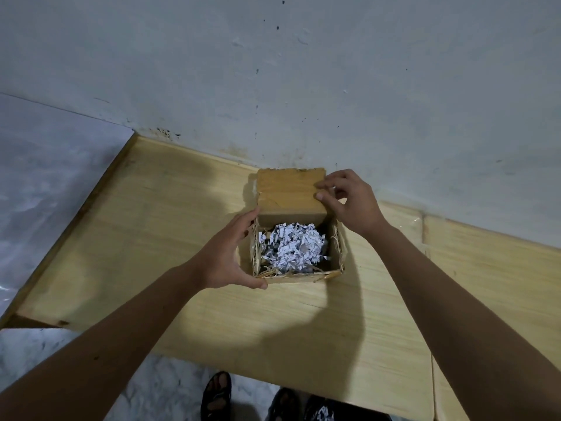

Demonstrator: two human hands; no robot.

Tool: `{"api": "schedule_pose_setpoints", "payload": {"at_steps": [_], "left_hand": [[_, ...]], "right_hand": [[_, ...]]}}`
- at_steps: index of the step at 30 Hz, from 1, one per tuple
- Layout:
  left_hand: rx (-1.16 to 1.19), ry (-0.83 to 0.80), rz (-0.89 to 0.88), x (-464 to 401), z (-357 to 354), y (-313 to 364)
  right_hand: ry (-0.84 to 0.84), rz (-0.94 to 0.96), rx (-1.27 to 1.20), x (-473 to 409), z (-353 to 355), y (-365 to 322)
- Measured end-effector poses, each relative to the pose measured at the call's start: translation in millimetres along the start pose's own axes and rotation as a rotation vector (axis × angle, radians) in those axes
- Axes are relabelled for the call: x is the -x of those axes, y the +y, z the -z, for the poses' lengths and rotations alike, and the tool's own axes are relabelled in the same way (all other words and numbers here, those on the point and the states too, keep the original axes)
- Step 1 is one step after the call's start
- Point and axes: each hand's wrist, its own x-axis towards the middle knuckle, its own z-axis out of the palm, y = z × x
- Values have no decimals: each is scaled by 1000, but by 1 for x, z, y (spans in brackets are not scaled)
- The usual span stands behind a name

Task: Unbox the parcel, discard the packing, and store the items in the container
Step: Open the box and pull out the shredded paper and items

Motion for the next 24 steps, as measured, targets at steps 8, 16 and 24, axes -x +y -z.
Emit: {"api": "schedule_pose_setpoints", "payload": {"at_steps": [8, 16, 24], "left_hand": [[89, -17, 22, 2, 0, 2], [128, -48, 39, 3, -2, 4], [162, -43, 45, 5, -4, 5]], "right_hand": [[-75, 72, 62, 44, 9, -38], [-529, 78, 278, 58, -15, -48], [-679, 100, 620, 41, -35, -56]]}}
